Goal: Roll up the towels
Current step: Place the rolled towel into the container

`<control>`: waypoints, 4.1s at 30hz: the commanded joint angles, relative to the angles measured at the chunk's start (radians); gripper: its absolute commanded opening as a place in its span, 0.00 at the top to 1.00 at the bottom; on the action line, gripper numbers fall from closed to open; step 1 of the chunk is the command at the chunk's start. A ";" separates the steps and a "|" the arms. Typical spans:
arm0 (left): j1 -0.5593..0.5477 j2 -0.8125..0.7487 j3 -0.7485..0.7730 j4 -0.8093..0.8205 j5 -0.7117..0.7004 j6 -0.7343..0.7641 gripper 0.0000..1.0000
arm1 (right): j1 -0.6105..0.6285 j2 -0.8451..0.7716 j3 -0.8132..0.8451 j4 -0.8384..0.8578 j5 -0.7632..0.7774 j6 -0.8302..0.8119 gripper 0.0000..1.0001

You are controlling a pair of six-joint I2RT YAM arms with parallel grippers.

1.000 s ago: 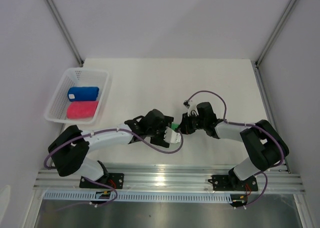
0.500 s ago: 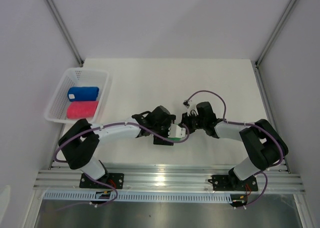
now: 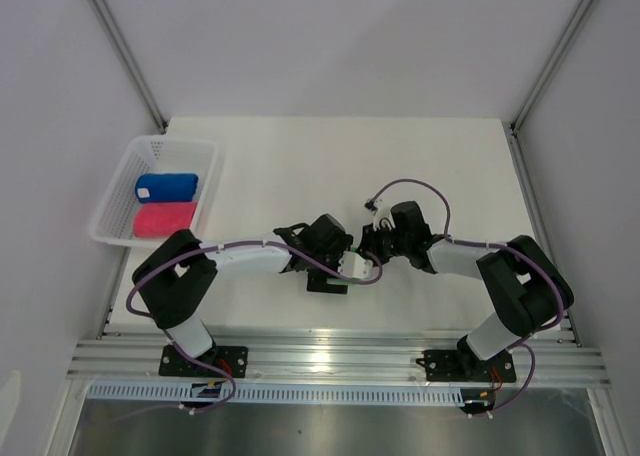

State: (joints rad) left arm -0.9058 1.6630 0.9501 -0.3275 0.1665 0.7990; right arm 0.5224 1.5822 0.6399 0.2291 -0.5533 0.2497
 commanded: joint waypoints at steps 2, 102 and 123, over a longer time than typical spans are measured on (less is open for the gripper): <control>0.002 0.035 -0.004 -0.033 -0.008 0.025 0.04 | 0.002 0.010 0.029 -0.074 0.072 -0.043 0.79; 1.331 -0.208 0.092 -0.024 0.188 0.833 1.00 | 0.008 0.016 0.493 -0.560 0.400 -0.133 0.45; 1.446 -0.081 0.153 -0.329 0.246 1.169 0.99 | 0.065 0.113 0.596 -0.672 0.438 -0.148 0.45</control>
State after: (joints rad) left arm 0.5148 1.5829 1.0424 -0.5323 0.3576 1.8893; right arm 0.5808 1.6825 1.1843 -0.4217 -0.1345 0.1036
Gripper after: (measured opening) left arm 0.401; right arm 0.546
